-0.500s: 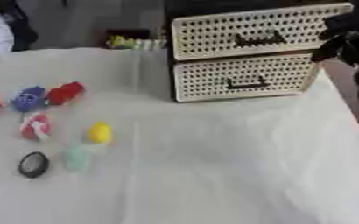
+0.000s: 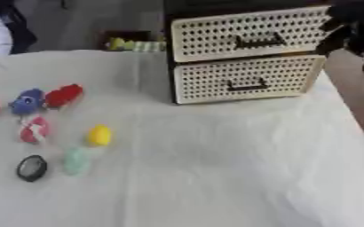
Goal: Pick up objects from table and place into drawer.
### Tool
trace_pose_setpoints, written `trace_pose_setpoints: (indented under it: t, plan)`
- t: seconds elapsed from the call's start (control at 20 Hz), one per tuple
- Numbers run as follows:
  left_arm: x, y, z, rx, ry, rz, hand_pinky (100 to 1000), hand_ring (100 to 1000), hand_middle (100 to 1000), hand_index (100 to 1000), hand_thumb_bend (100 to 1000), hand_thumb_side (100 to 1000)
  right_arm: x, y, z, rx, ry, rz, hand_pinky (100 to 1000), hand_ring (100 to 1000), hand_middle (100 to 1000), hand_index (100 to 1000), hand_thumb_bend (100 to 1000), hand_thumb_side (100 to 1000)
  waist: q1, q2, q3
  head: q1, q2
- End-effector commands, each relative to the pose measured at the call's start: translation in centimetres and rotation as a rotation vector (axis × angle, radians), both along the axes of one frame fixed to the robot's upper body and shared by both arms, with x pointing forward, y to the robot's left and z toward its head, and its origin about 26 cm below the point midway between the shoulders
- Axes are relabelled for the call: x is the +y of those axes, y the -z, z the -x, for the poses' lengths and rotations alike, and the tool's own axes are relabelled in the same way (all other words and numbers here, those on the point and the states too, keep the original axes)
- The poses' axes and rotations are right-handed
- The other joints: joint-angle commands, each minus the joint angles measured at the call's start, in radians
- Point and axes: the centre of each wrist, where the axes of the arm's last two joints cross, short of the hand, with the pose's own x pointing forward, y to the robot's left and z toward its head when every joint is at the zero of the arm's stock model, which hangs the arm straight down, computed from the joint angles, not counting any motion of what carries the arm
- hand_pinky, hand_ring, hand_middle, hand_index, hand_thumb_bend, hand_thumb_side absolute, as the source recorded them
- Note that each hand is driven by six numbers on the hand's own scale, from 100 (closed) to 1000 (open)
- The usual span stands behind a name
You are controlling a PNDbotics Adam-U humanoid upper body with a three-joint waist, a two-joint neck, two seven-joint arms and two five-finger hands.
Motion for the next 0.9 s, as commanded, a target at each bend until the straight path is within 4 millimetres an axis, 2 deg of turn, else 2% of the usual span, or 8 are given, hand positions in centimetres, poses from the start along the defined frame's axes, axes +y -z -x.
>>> trace_pose_setpoints:
  t: [0.05,0.2,0.55,0.9]
  plan:
    - [0.5,-0.6,0.2,-0.022,-0.012,-0.019,357,584,601,787,100,864,-0.7,-2.9,0.9,-0.081,0.058,0.205,539,514,567,710,100,964,-0.006,-0.023,-0.001,-0.002,0.003]
    - [0.5,-0.6,0.2,-0.02,-0.014,-0.023,357,584,601,787,100,864,-0.9,-4.2,1.3,-0.096,0.082,0.371,541,520,573,726,100,1000,-0.009,-0.022,-0.001,-0.001,0.007]
    - [0.5,-0.6,0.2,-0.014,-0.014,-0.027,357,585,601,787,100,864,-1.2,-6.3,2.0,0.006,0.073,0.685,518,511,565,743,100,1000,-0.015,-0.028,-0.001,0.004,0.04]
    - [0.6,-0.5,0.3,-0.01,-0.016,-0.034,356,585,600,786,100,864,-1.1,-8.4,2.8,0.128,0.034,0.856,473,487,538,755,100,1000,-0.02,-0.03,-0.005,0.009,0.019]
